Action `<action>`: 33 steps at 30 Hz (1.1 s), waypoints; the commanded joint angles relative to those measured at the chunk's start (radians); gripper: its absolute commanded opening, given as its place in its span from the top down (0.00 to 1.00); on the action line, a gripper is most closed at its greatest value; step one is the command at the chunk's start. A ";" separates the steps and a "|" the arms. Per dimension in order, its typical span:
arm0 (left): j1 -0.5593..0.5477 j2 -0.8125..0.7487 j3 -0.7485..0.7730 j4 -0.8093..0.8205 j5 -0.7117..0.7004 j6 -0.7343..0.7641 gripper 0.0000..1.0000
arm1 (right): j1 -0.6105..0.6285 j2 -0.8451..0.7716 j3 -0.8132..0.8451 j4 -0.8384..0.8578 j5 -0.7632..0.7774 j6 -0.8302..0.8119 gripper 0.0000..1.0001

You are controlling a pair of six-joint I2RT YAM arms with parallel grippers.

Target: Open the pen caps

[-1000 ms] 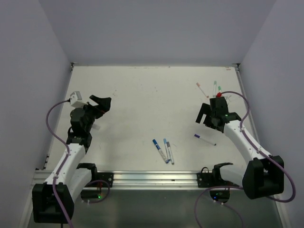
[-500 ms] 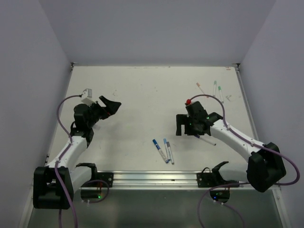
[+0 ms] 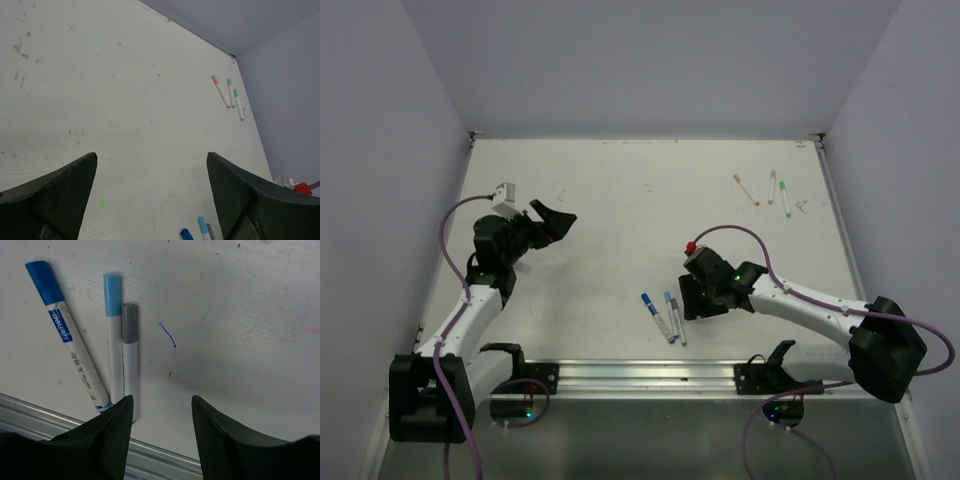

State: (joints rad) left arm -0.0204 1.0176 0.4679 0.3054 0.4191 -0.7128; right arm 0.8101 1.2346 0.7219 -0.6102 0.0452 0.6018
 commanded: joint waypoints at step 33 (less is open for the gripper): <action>-0.100 0.091 0.092 -0.049 0.006 0.068 0.16 | 0.242 0.167 -0.088 0.139 0.191 0.179 0.85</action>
State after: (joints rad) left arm -0.0757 1.0870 0.4858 0.2813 0.4210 -0.6937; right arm 1.0374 1.3613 0.6548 -0.4999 0.1883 0.7460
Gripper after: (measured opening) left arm 0.849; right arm 0.198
